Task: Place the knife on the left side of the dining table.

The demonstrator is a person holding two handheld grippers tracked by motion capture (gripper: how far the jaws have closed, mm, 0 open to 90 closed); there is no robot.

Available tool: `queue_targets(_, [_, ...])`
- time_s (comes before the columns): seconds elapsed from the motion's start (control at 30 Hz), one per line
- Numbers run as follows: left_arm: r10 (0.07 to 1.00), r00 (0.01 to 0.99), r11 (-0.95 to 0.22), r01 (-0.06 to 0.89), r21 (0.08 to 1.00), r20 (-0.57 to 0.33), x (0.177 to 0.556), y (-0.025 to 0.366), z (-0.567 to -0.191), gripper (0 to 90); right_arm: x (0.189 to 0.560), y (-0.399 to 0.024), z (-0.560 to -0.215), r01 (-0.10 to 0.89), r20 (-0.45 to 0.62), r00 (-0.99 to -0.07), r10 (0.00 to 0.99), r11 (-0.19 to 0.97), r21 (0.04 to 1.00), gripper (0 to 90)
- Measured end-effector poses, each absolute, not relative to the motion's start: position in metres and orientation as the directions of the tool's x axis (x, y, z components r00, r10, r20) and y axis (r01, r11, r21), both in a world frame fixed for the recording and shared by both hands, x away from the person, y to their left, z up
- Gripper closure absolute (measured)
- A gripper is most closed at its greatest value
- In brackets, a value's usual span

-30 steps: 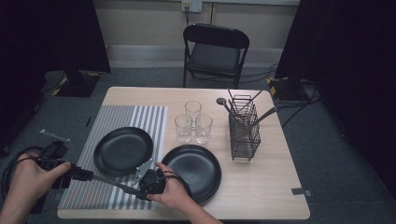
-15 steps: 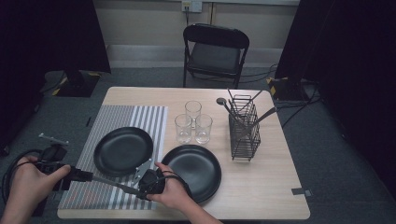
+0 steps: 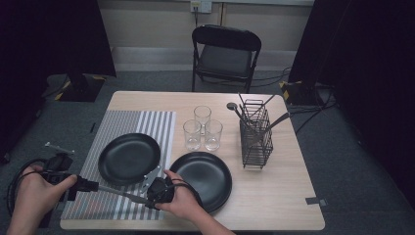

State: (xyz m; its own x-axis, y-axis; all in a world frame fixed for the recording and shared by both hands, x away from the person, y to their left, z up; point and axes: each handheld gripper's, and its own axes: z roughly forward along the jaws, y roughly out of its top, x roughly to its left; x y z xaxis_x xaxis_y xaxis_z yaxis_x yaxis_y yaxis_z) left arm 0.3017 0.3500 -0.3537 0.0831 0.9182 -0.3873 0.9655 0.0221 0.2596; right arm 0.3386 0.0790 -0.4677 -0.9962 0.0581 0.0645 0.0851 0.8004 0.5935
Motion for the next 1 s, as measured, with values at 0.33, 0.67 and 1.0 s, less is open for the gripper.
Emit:
queue_targets(0.33, [0.922, 0.087, 0.021, 0.962, 0.272, -0.376, 0.302, 0.352, -0.358, 66.1, 0.34, 0.079, -0.469, 0.106, 0.087, -0.994, 0.067, 0.794, 0.598, 73.6])
queue_targets(0.67, [0.924, 0.08, 0.03, 0.96, 0.28, -0.373, 0.303, 0.355, -0.365, 64.7, 0.341, 0.081, -0.47, 0.107, 0.091, -0.994, 0.066, 0.798, 0.593, 73.6])
queue_targets(1.0, [0.924, 0.092, 0.019, 0.958, 0.286, -0.37, 0.303, 0.359, -0.372, 63.3, 0.343, 0.084, -0.47, 0.119, 0.105, -0.992, 0.07, 0.808, 0.577, 73.4])
